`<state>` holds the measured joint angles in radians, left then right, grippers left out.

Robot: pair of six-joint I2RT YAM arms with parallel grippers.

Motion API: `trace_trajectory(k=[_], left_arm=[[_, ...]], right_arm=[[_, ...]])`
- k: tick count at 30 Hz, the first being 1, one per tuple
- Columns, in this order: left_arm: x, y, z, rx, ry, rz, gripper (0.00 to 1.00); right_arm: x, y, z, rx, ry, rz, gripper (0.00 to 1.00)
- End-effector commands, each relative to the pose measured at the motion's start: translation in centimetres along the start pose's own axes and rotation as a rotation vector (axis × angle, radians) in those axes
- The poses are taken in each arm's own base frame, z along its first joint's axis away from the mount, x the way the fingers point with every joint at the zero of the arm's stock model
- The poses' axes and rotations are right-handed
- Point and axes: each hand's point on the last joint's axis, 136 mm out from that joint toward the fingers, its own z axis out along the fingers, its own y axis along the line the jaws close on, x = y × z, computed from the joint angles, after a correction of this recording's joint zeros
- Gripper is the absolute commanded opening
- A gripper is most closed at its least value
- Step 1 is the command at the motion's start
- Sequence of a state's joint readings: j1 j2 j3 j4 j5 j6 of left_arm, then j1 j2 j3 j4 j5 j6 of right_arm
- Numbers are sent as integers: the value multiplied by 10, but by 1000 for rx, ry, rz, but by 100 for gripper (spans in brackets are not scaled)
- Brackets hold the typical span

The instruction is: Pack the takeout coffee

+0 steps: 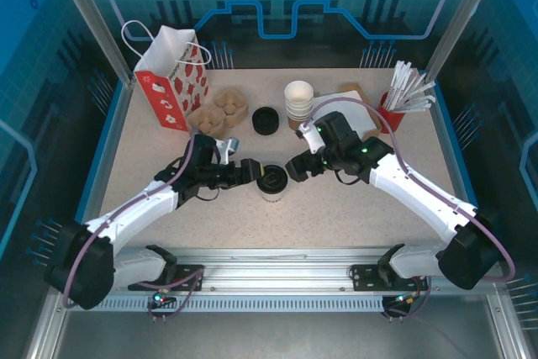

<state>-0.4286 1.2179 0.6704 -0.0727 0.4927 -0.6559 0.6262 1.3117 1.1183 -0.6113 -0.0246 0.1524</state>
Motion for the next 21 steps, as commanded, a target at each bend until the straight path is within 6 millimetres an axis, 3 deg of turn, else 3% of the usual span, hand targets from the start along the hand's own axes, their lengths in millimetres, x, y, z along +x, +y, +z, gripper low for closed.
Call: trace_trajectory(k=[1,9,21], left_arm=[[10,-7,8,58,78,-1,85],[14,-9,28,77,117,5,81],[9,-12,42,86,123,5,71]], right_arm=[[1,2,-5,-24,-21,19,92],[4,3,-3,-32,-11,23,92],[5,2,-3,-30,-7,28,92]])
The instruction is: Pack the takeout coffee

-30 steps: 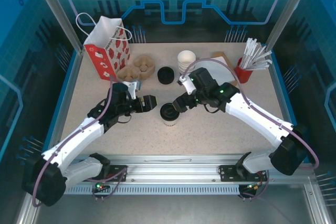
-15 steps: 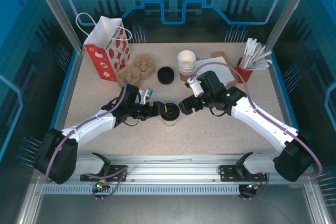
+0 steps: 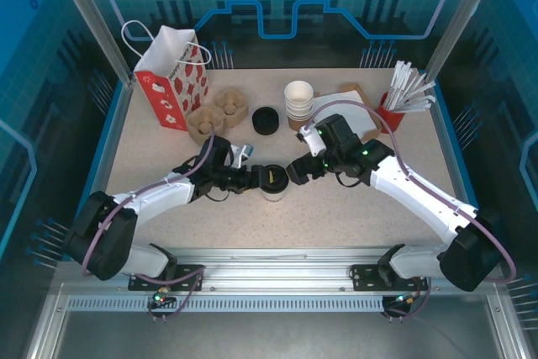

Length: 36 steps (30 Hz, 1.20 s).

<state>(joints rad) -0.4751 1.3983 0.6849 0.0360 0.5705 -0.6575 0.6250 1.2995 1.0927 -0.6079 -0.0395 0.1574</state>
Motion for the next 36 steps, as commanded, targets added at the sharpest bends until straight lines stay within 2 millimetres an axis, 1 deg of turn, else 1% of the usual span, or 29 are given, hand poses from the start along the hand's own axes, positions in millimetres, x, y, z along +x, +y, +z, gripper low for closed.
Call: trace_trajectory(k=[1,5,10,13,17,20,22,25,28,29,31,34,36], left_arm=[[-9,-18,5,47,2,19,71],[-11,-25,12,53,9,30,71],[-11,-38,28,72,33,48,71],[-8,-49,39,88,53,67,71],[-6,-58,54,99,78,82,71],[-7,-64,63,105,91,91,71],[-9,-69,67,114,96,98,71],[-11,-76,68,120,103,119,71],[-15,-78,59,92,94,171,73],[-18,-78,52,71,78,198,73],[-30,-74,32,20,27,240,74],[-62,-55,-14,-150,-139,316,74],[-91,-39,-50,-317,-276,402,77]], right_arm=[[-2,0,-4,-16,-18,22,92],[-2,-2,-6,-10,-19,28,92],[-5,-12,-15,6,-37,75,92],[-6,-25,-22,28,-54,127,92],[-7,-49,-36,64,-99,232,92],[-8,-65,-46,119,-134,272,92],[-9,-70,-51,152,-150,276,92],[-12,-72,-56,167,-169,273,92],[-16,-70,-58,159,-186,264,92],[-19,-68,-59,154,-196,250,92],[-25,-60,-61,139,-220,206,92],[-38,-42,-65,116,-269,119,92],[-48,-30,-65,103,-297,67,92]])
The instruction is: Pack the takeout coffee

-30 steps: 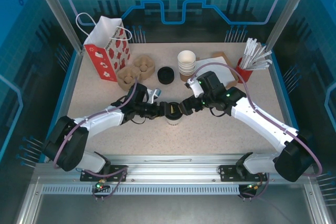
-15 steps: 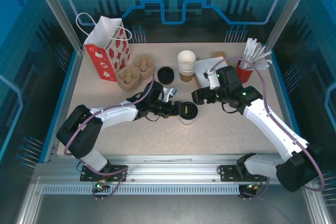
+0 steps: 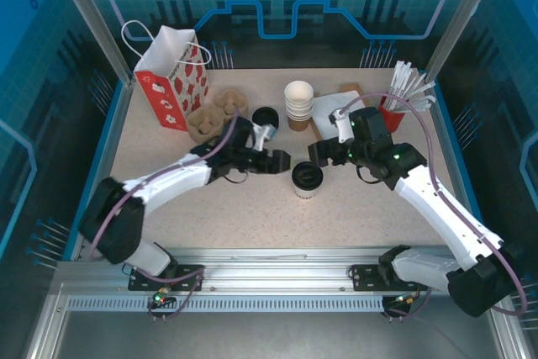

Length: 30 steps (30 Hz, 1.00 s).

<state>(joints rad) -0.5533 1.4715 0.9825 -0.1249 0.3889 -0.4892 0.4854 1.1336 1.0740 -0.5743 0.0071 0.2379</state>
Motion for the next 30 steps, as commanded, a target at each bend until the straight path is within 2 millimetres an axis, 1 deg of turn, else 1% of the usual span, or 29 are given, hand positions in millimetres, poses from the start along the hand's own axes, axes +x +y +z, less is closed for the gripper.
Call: trace_trajectory(k=[1,3,4,6,9,12,15,21,25,30], left_arm=[[-50,43,-62,-329,-206,170,77],[-77,75,-88,-477,-290,128,77],[-86,88,-96,-521,-310,104,76],[-103,115,-107,-618,-325,74,75],[-122,144,-115,-748,-296,90,75],[-136,159,-106,-769,-203,217,73],[-143,174,-99,-741,-111,302,73],[-160,205,-99,-713,-18,357,71],[-159,211,-86,-649,55,409,65],[-160,214,-77,-614,104,462,60]], right_arm=[[-24,23,-6,-37,-103,-97,92],[-31,32,-1,-50,-116,-115,92],[-32,34,2,-54,-114,-119,92],[-35,40,8,-62,-99,-133,92],[-35,45,14,-71,-76,-150,92],[-34,48,17,-82,-67,-160,92],[-32,51,20,-97,-65,-168,92],[-24,47,29,-82,-35,-183,92],[-19,47,35,-84,-16,-181,92],[-15,45,37,-76,-6,-172,92]])
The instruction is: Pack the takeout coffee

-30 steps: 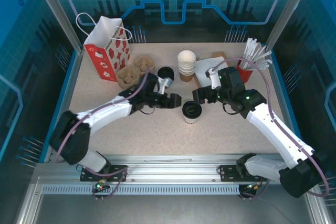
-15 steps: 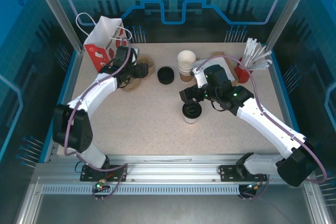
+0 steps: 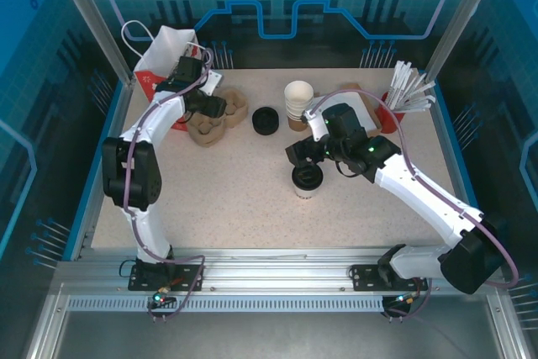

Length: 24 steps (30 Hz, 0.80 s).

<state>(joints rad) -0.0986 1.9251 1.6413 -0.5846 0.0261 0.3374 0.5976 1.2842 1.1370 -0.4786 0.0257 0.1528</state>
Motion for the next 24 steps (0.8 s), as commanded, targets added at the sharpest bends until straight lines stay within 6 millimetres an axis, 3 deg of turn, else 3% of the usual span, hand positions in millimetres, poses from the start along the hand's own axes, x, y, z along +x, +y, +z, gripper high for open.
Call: trace_trajectory(k=[1,9,24], left_arm=[[4,-12,3,78,36,94,58],[7,-8,19,86,88,135,51],[11,-10,31,113,129,140,49]], right_arm=[[-2,5,1,-6,-13,-13,92],[-2,2,-2,7,-18,-8,92],[3,1,0,14,-4,-4,92]])
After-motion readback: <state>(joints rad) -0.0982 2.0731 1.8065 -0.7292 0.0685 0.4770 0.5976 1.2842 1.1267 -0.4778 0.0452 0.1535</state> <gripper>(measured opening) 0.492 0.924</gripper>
